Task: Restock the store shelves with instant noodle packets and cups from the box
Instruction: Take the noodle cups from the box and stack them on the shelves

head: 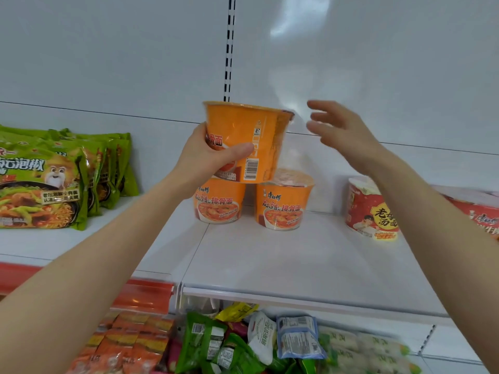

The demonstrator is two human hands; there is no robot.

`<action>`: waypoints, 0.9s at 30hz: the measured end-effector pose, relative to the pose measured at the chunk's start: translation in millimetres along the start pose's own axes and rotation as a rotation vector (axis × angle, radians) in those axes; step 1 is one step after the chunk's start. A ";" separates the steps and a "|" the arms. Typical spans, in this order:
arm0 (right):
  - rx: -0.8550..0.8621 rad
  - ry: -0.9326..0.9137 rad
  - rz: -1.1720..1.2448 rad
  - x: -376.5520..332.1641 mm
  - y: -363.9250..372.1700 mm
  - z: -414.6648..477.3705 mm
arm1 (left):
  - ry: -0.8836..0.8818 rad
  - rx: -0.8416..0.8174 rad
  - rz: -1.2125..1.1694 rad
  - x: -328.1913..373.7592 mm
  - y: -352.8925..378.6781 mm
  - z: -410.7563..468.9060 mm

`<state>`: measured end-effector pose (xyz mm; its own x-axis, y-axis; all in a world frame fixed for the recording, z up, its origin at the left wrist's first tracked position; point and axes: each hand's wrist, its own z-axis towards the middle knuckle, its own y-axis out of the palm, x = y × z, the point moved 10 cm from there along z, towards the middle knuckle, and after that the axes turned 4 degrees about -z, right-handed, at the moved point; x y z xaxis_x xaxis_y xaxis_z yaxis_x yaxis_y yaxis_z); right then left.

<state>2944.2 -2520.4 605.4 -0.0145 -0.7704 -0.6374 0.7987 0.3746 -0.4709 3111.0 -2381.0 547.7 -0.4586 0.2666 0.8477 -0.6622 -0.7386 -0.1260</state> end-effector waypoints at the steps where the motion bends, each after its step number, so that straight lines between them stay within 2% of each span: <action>1: -0.025 -0.015 0.025 -12.5 0.3 0.0 | -0.003 -0.003 0.005 0.1 2.5 -1.3; 4: -0.073 -0.023 -0.003 -35.8 7.9 -1.9 | 0.026 0.096 0.115 3.6 3.8 -6.4; 6: -0.077 -0.042 -0.113 -45.0 19.7 -1.1 | 0.045 0.209 0.173 6.1 2.9 -11.8; 9: -0.103 -0.062 -0.195 -52.6 45.5 -0.8 | 0.061 0.302 0.169 10.1 6.4 -17.0; 11: -0.077 -0.080 -0.187 -54.4 53.6 0.4 | 0.069 0.298 0.150 11.5 8.1 -17.6; 14: -0.049 -0.092 -0.149 -52.6 48.1 1.6 | 0.087 0.199 0.129 10.1 6.3 -18.5; 20: -0.169 -0.059 0.043 -39.6 46.3 -1.6 | 0.009 0.008 0.097 -3.7 -0.4 -18.6; 23: -0.172 0.002 0.000 -34.5 48.7 -2.1 | 0.021 0.062 0.060 -2.5 0.7 -20.7; 27: -0.023 0.004 -0.025 -34.0 41.6 -0.8 | 0.049 0.133 0.122 2.0 4.5 -21.9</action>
<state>2977.4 -2478.3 607.0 -0.0366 -0.7773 -0.6281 0.7841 0.3673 -0.5003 3094.1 -2370.1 537.6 -0.5612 0.1979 0.8037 -0.5171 -0.8420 -0.1538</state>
